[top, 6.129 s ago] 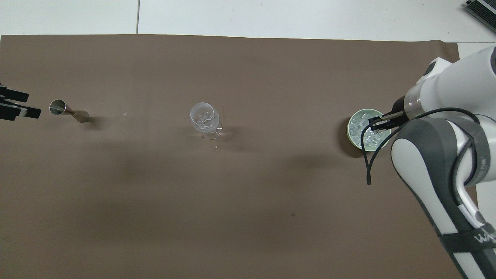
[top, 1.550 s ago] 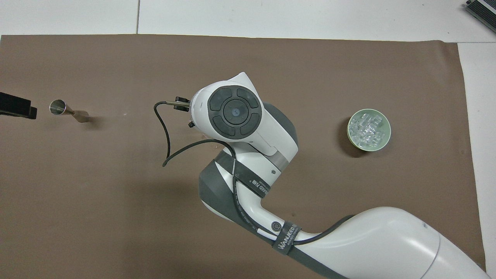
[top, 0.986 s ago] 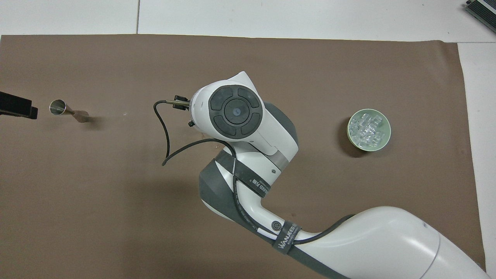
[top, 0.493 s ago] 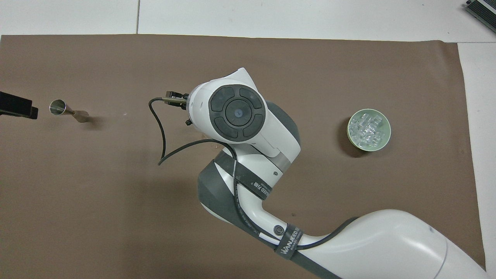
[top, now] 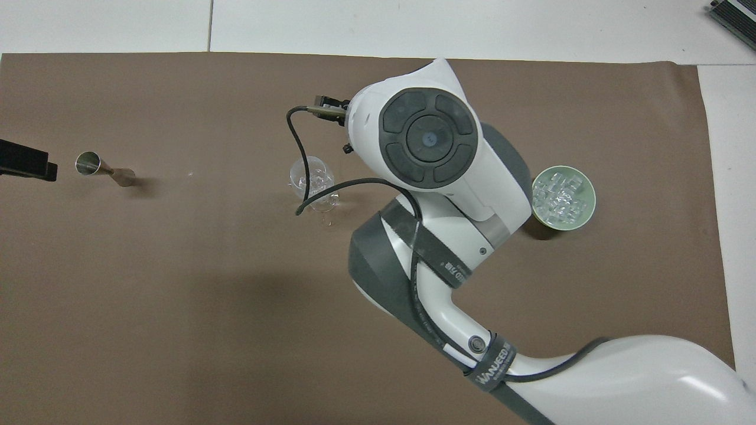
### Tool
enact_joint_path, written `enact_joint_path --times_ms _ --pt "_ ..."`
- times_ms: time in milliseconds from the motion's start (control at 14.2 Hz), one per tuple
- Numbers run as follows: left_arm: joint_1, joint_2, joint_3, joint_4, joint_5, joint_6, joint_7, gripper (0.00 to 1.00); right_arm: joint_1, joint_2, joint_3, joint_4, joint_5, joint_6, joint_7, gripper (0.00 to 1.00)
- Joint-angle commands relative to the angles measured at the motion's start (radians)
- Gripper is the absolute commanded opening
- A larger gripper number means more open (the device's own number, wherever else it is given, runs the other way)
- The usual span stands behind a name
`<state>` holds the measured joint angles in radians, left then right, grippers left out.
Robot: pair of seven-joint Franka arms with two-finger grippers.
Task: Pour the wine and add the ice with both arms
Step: 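Carry the silver cup back to its spot and open the right gripper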
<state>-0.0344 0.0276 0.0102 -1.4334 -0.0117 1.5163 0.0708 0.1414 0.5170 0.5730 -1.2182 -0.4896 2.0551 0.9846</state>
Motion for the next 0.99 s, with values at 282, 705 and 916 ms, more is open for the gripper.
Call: enact_joint_path --times_ms 282,705,916 --pt "-0.008 -0.002 0.008 -0.002 0.003 0.007 -0.065 1.00 -0.014 -0.058 -0.249 -0.021 0.156 -0.030 -0.230 1.00" --pt "-0.009 -0.005 0.008 -0.002 0.003 0.004 -0.071 1.00 -0.025 -0.141 -0.415 -0.095 0.235 -0.076 -0.360 1.00" --pt "-0.008 -0.003 0.010 -0.002 0.004 0.002 -0.069 1.00 -0.028 -0.228 -0.516 -0.154 0.342 -0.154 -0.504 1.00"
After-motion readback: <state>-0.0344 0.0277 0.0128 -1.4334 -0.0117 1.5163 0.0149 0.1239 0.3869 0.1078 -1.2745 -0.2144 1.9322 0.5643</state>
